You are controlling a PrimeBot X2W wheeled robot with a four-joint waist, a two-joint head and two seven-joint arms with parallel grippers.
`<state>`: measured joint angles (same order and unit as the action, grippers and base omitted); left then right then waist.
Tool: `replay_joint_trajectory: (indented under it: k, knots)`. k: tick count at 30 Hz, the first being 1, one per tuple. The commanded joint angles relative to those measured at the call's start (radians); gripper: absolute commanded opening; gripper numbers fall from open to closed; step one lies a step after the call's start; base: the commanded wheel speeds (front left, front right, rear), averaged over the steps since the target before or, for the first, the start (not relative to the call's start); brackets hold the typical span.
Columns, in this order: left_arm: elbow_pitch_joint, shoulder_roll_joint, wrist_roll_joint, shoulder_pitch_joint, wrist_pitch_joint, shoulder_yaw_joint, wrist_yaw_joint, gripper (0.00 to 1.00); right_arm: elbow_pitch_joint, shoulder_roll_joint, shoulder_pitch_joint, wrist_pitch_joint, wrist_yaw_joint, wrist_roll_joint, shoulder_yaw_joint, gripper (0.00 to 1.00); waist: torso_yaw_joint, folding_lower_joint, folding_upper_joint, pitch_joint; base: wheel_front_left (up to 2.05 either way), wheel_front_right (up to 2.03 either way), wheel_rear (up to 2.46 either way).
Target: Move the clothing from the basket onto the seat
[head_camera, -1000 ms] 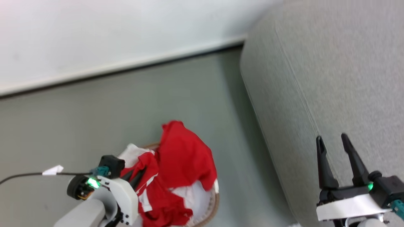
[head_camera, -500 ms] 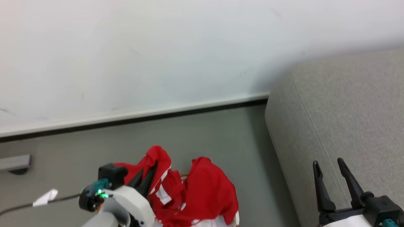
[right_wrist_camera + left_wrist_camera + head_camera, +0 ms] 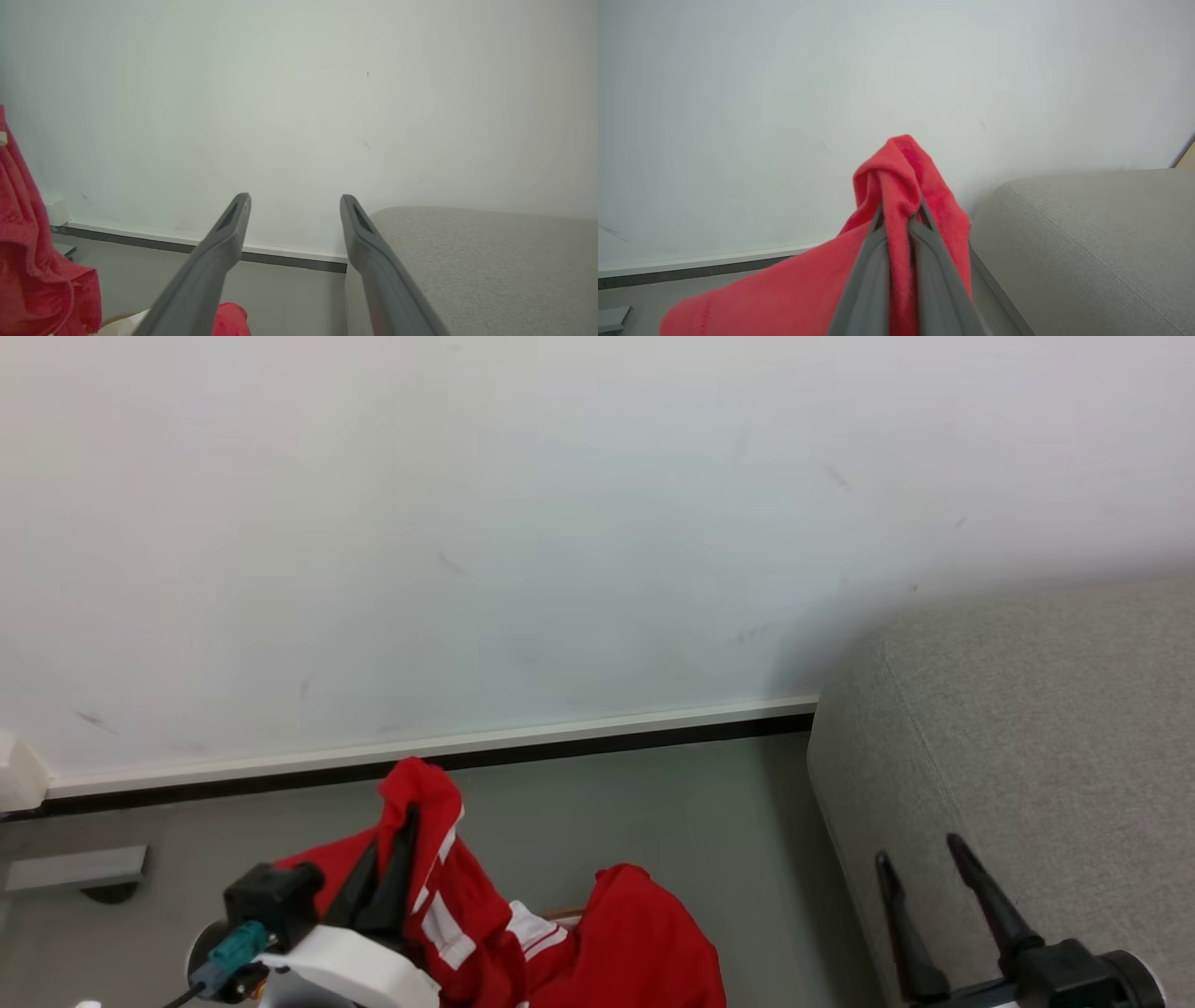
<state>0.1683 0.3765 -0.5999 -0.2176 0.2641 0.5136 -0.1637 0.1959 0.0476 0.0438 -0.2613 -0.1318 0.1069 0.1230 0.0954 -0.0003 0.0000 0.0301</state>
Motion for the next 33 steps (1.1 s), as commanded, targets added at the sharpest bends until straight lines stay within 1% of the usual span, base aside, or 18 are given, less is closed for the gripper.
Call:
replay_joint_trajectory:
  k: [1,5,9,14,19,23,25,27,30,33]
  knots:
    - [-0.007,-0.004,0.019,0.015,0.001,-0.01,0.007,0.0,0.005,0.003,0.003,-0.003,0.002,-0.004,0.007,1.0,0.0,0.0003,0.0,0.005,0.0,0.0,0.0]
    - [-0.023,-0.013,0.051,0.031,0.0,-0.047,0.031,0.0,0.012,0.006,0.013,-0.003,0.002,0.004,0.066,1.0,0.003,0.0003,0.0,0.017,0.0,0.0,0.0]
    - [-0.034,-0.017,0.073,0.036,0.001,-0.056,0.057,0.0,0.017,0.032,0.037,-0.003,0.002,0.036,0.162,1.0,0.008,0.0003,0.0,0.024,0.0,0.0,0.0]
    - [-0.051,-0.027,0.07,0.019,0.0,-0.034,0.089,0.0,0.031,0.081,0.101,-0.003,0.002,0.105,0.342,1.0,0.007,0.0003,0.0,0.035,0.0,0.0,0.0]
    - [-0.082,-0.04,0.072,-0.01,-0.035,0.011,0.121,0.0,0.052,0.118,0.194,-0.003,0.002,0.184,0.514,1.0,-0.002,0.0003,0.0,0.043,0.0,0.0,0.0]
    - [-0.111,-0.054,0.077,-0.031,-0.063,0.045,0.139,0.0,0.082,0.136,0.272,-0.003,0.002,0.257,0.653,1.0,-0.012,0.0003,0.0,0.043,0.0,0.0,0.0]
    - [-0.129,-0.065,0.07,-0.036,-0.08,0.064,0.149,0.0,0.096,0.138,0.308,-0.003,0.002,0.289,0.706,1.0,-0.016,0.0003,0.0,0.043,0.0,0.0,0.0]
    - [-0.146,-0.069,0.068,-0.041,-0.093,0.079,0.158,0.0,0.114,0.14,0.344,-0.003,0.002,0.303,0.744,1.0,-0.019,0.0003,0.0,0.042,0.0,0.0,0.0]
    - [-0.176,-0.079,0.061,-0.043,-0.116,0.107,0.174,0.0,0.139,0.135,0.384,-0.003,0.002,0.318,0.769,1.0,-0.023,0.0003,0.0,0.042,0.0,0.0,0.0]
    - [-0.212,-0.087,0.041,-0.042,-0.149,0.137,0.2,0.0,0.159,0.133,0.412,-0.003,0.002,0.325,0.787,1.0,-0.028,0.0003,0.0,0.041,0.0,0.0,0.0]
